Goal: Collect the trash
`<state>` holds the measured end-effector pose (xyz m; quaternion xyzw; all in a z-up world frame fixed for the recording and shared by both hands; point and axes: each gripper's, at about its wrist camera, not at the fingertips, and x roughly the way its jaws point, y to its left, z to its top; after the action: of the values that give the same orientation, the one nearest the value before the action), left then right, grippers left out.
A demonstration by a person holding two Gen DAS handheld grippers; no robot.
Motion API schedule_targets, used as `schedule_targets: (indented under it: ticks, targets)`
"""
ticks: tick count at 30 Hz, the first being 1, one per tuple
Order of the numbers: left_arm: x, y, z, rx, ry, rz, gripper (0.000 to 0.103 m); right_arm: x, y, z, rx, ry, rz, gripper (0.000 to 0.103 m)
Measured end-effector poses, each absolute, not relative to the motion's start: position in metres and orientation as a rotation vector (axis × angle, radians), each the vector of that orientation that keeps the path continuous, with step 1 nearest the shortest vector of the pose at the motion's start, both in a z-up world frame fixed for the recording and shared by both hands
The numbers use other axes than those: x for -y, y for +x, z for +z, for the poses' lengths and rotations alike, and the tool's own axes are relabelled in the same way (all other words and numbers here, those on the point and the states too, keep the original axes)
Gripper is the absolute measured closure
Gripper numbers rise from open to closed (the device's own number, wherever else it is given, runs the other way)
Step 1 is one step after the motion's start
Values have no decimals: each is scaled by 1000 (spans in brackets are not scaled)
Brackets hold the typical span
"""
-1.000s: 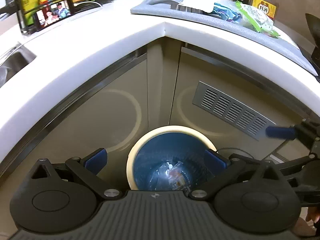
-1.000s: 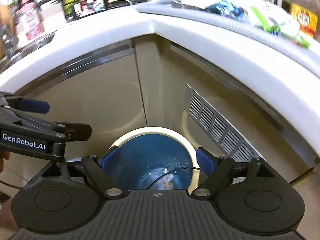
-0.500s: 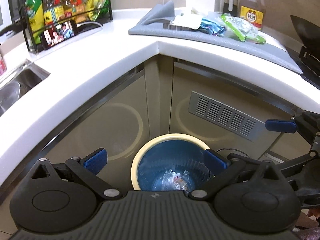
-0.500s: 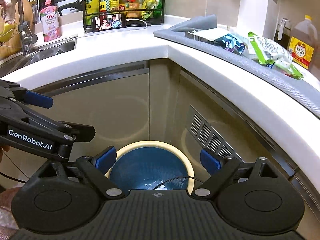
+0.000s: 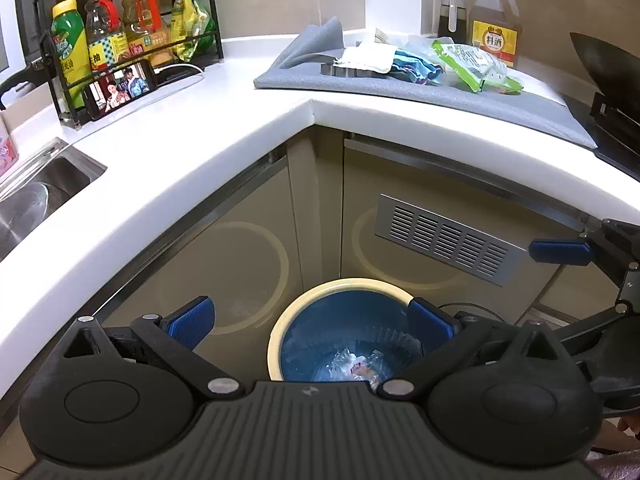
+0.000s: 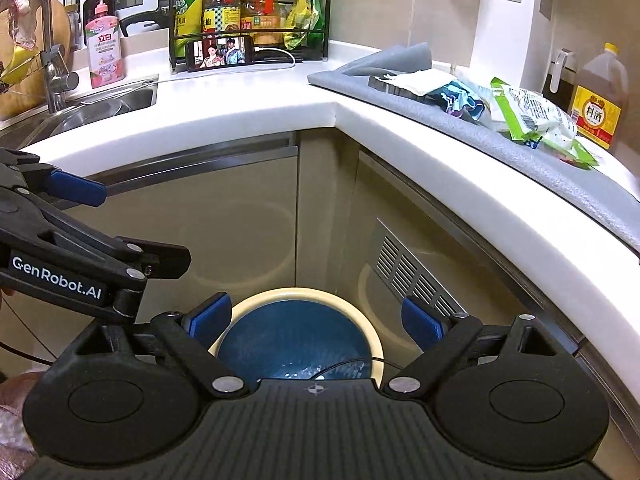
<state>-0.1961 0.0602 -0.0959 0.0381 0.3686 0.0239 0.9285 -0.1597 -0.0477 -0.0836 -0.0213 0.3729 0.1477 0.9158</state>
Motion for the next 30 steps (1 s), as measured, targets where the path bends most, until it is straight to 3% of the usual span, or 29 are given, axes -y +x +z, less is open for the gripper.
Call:
schedule_targets:
  ticks: [30]
  targets:
    - [-65, -183, -104, -799, 85, 60, 0, 54, -151, -97, -813, -3, 304, 10]
